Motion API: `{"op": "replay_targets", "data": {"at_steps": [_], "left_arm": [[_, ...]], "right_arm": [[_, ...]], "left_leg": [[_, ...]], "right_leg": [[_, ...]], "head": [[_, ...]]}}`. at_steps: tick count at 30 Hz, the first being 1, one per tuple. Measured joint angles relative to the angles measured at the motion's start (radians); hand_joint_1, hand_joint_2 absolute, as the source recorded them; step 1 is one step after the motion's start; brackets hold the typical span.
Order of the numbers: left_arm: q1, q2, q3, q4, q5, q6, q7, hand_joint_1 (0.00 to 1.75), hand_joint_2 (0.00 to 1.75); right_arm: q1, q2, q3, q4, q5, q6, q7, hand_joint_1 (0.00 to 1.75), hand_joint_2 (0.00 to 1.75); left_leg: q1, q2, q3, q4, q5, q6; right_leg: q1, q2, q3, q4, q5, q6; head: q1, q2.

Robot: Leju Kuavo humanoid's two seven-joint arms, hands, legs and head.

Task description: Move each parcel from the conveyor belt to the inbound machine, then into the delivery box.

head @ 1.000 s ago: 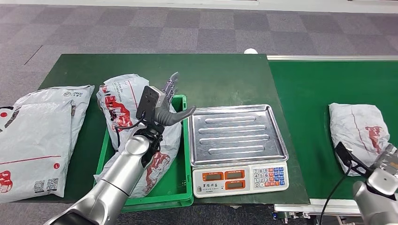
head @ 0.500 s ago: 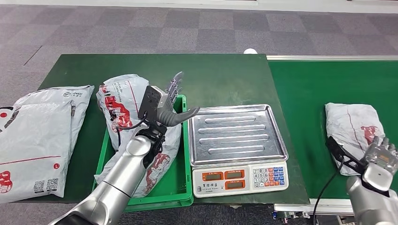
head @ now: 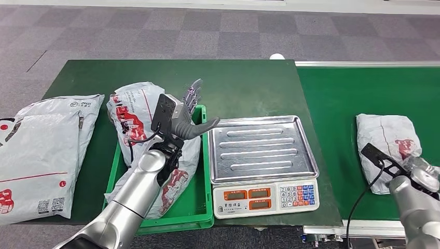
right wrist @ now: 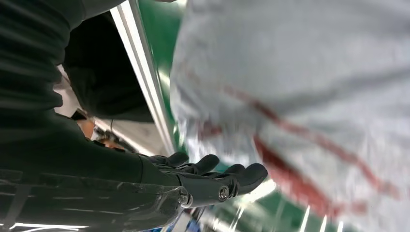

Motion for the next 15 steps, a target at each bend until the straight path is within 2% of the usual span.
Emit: {"op": "replay_targets", "data": {"at_steps": [7,15], "left_arm": [[-0.004,-0.002,0.000,0.012,0.007,-0.012,0.000,0.00,1.75],[-0.021,-0.014,0.000,0.048,0.007,-0.020,-0.008,0.00,1.75]], "right_arm": [[-0.007,-0.011,0.000,0.048,-0.005,0.156,0.049,0.00,1.75],[-0.004,-0.007,0.000,0.067,-0.008,0.166,0.052,0.00,1.75]], "left_leg": [[0.000,0.000,0.000,0.000,0.000,0.000],[0.000,0.000,0.000,0.000,0.000,0.000]], "right_leg": [[0.000,0.000,0.000,0.000,0.000,0.000],[0.000,0.000,0.000,0.000,0.000,0.000]], "head": [[0.000,0.000],[0.000,0.000]]}}
